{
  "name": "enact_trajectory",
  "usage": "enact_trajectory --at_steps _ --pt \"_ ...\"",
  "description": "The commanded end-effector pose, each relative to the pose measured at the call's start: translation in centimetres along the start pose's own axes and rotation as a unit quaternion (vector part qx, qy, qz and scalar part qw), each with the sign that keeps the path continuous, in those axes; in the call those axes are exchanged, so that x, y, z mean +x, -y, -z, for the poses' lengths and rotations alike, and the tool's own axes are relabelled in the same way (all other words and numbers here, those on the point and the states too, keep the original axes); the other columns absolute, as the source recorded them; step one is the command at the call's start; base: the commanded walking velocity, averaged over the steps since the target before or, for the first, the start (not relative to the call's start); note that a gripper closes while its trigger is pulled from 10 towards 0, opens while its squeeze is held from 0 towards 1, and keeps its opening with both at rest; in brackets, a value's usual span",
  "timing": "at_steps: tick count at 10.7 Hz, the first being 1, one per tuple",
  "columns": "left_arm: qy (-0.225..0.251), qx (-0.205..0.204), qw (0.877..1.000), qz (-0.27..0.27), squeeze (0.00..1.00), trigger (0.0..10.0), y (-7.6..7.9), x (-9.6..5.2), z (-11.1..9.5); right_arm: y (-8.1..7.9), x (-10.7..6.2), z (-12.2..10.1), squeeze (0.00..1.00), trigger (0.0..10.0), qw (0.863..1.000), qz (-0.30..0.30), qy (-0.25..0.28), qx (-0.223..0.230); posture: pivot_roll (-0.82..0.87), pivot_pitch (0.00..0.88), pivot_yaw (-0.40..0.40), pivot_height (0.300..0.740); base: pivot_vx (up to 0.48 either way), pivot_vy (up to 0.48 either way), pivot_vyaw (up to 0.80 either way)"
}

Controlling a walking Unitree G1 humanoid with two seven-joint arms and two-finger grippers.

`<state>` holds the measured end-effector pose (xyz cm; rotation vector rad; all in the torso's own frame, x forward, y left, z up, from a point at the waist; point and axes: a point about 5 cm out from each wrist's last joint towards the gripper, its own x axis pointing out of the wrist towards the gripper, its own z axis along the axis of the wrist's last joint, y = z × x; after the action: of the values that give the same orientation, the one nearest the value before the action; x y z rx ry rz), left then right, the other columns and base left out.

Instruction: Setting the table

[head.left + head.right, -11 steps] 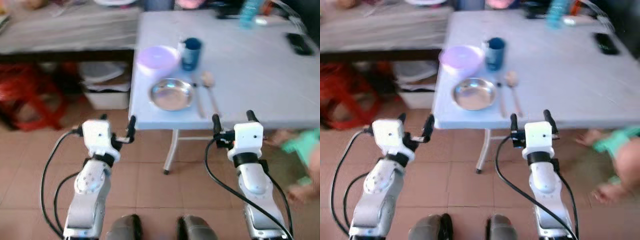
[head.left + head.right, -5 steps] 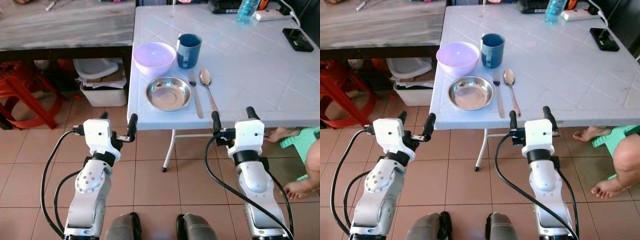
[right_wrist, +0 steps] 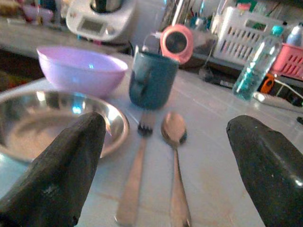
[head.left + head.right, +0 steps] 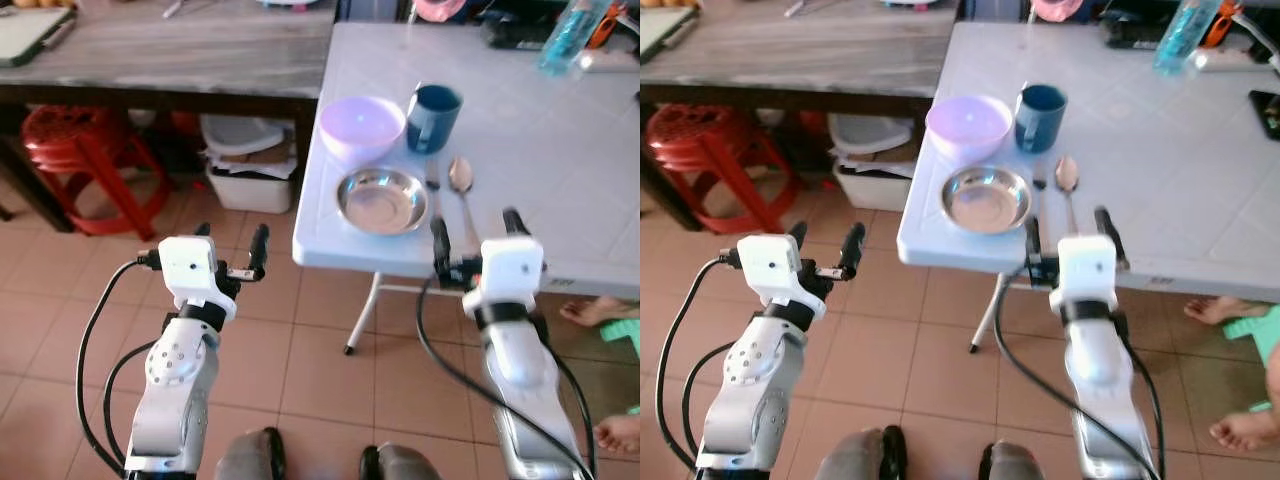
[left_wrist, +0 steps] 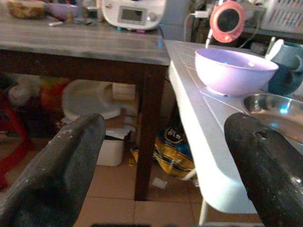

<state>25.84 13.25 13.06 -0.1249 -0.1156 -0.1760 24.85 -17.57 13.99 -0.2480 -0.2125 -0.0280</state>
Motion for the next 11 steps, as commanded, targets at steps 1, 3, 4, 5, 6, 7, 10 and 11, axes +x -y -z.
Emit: enact_trajectory --at_steps 1,3,4,5,6,7,10,11 --pt "0.001 0.002 1.0 0.002 0.0 10.0 0.03 -0.07 -0.18 0.08 -0.1 -0.24 0.0 10.0 1.0 -0.003 0.005 0.0 -0.05 0.137 0.039 0.74 0.0 0.0 0.0" --pt "0.002 0.003 1.0 0.001 0.0 10.0 0.02 0.02 -0.17 -0.02 0.19 -0.38 0.0 10.0 1.0 0.0 0.006 0.002 -0.05 0.131 0.036 0.74 0.12 0.0 0.0" --pt "0.003 0.005 1.0 0.002 0.0 10.0 0.09 0.07 -0.2 -0.22 0.21 -0.43 0.0 10.0 1.0 -0.002 0.007 0.003 -0.05 0.13 0.035 0.74 0.259 0.0 0.0" --pt "0.004 0.005 1.0 0.002 0.0 10.0 0.07 0.12 -0.24 -0.22 0.36 -0.27 0.0 10.0 1.0 0.001 -0.002 0.01 -0.04 0.126 0.034 0.74 0.247 0.0 0.0" --pt "0.005 0.005 1.0 0.001 0.0 10.0 0.02 0.14 -0.25 -0.09 0.53 -0.3 0.0 10.0 1.0 0.006 0.0 0.012 -0.04 0.126 0.033 0.74 0.255 0.0 -0.8" --pt "0.005 0.005 1.0 0.002 0.0 10.0 0.06 0.19 -0.24 -0.08 0.64 -0.38 0.0 10.0 1.0 0.005 0.002 0.011 -0.05 0.124 0.033 0.74 0.251 0.0 -0.8" --pt "0.006 0.004 1.0 0.002 0.0 10.0 0.16 0.22 -0.23 -0.18 0.65 -0.58 0.0 10.0 1.0 0.003 0.009 0.007 -0.05 0.124 0.032 0.74 0.164 0.0 -0.15" --pt "0.007 0.002 1.0 0.002 0.0 10.0 0.18 0.21 -0.23 -0.19 0.64 -0.6 0.0 10.0 1.0 0.002 0.009 0.006 -0.05 0.124 0.032 0.74 0.247 0.0 0.0"
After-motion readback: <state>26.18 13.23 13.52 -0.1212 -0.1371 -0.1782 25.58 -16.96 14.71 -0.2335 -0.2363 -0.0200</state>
